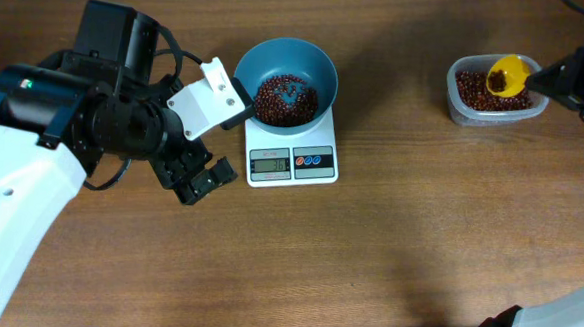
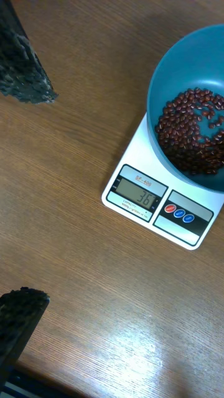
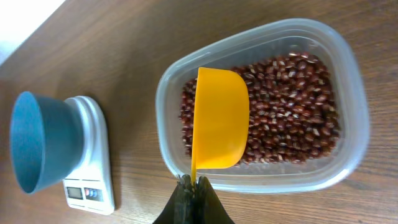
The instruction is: Scoop item into bowl and weigh 50g on scale
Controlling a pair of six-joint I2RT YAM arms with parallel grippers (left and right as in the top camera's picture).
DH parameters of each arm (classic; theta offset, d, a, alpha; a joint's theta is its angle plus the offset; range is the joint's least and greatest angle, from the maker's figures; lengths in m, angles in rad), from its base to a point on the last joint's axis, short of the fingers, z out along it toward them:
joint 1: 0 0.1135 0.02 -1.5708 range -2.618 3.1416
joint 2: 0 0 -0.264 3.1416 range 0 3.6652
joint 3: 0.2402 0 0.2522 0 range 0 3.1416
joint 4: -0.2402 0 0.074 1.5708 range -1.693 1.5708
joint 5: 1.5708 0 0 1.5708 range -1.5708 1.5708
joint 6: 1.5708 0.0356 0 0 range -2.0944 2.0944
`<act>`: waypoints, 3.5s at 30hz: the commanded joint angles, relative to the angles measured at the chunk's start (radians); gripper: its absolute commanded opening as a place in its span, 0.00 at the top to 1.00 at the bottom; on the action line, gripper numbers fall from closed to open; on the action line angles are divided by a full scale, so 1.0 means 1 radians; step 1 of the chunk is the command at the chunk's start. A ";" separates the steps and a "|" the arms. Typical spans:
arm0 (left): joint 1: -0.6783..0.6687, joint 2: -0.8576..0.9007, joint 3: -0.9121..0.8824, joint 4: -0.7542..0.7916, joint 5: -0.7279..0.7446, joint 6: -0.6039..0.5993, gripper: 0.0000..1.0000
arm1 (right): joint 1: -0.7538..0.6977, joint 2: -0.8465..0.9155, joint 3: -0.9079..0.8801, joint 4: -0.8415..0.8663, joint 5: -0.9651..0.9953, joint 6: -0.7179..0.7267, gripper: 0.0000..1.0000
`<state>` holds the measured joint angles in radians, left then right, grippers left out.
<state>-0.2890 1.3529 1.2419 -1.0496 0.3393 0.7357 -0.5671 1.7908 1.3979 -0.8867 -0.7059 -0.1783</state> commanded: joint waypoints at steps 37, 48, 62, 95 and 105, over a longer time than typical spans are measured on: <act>-0.003 0.005 0.018 0.001 0.004 -0.016 0.01 | 0.845 -0.117 0.039 0.308 0.251 -0.192 0.96; -0.003 0.005 0.018 0.001 0.004 -0.016 0.01 | 0.894 -0.152 0.061 0.278 0.361 -0.187 0.96; -0.003 0.005 0.018 0.001 0.004 -0.016 0.01 | 0.886 -0.152 0.061 0.265 0.325 -0.182 0.96; -0.003 0.005 0.018 0.001 0.004 -0.016 0.01 | 0.480 -0.236 0.061 0.040 0.642 -0.147 0.96; -0.003 0.005 0.018 0.001 0.004 -0.016 0.01 | 0.318 -0.053 0.060 -0.075 0.700 -0.158 0.96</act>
<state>-0.2890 1.3533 1.2423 -1.0496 0.3393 0.7357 -0.2428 1.6848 1.4509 -0.9619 -0.0216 -0.3252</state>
